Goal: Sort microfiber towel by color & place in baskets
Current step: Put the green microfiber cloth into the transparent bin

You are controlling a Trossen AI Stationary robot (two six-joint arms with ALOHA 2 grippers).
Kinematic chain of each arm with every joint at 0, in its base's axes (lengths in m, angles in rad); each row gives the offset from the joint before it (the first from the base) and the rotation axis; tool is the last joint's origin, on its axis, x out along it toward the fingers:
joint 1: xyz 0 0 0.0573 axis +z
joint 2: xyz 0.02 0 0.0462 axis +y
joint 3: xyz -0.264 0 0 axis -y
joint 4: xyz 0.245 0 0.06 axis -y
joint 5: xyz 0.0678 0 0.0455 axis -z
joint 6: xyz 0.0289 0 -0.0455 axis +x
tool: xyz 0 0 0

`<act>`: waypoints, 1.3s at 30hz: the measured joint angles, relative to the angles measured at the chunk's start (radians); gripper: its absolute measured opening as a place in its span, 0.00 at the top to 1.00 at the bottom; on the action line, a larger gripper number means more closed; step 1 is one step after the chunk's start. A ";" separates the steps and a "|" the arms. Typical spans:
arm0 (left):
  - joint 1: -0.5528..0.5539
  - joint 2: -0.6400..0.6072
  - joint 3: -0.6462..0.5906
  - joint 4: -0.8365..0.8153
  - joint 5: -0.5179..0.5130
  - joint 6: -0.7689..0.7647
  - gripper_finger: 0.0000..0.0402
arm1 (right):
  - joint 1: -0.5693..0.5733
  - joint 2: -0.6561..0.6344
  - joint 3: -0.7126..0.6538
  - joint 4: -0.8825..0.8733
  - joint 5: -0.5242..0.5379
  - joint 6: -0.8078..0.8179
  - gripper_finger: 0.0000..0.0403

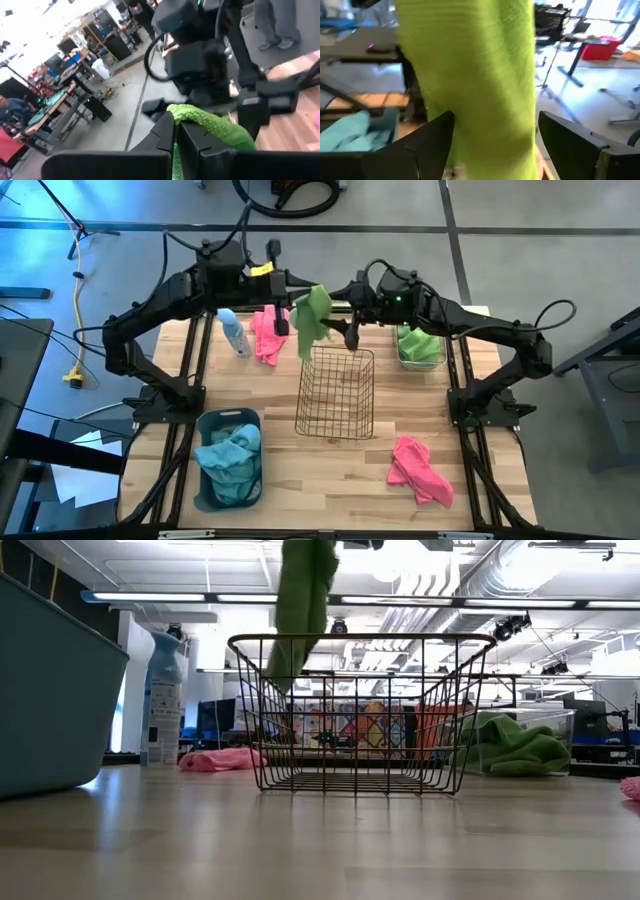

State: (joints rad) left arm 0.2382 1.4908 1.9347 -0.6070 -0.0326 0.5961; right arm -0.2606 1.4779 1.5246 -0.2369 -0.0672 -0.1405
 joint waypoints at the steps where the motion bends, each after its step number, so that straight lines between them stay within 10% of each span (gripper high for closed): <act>1: -0.007 0.003 0.000 0.011 0.001 0.000 1.00 | 0.002 0.004 0.000 0.009 0.008 0.000 0.28; 15: -0.029 0.028 0.000 0.133 -0.001 0.016 1.00 | 0.046 0.028 0.000 0.032 -0.083 -0.073 0.31; 19: -0.028 0.028 0.000 0.135 -0.006 0.028 1.00 | 0.058 0.028 0.000 0.026 -0.055 -0.058 0.48; 24: -0.028 0.028 0.000 0.133 -0.077 0.076 1.00 | 0.061 0.024 0.000 0.004 -0.047 -0.034 0.93; 33: -0.028 0.028 0.000 0.059 -0.123 0.002 0.88 | 0.011 -0.034 0.000 -0.103 -0.093 0.009 0.98; 39: 0.007 0.018 0.000 -0.151 -0.335 -0.071 0.70 | -0.045 -0.116 0.000 -0.239 -0.009 0.005 0.99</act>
State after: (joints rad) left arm 0.2455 1.5090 1.9347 -0.7576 -0.3677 0.5246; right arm -0.3053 1.3623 1.5249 -0.4760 -0.0766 -0.1357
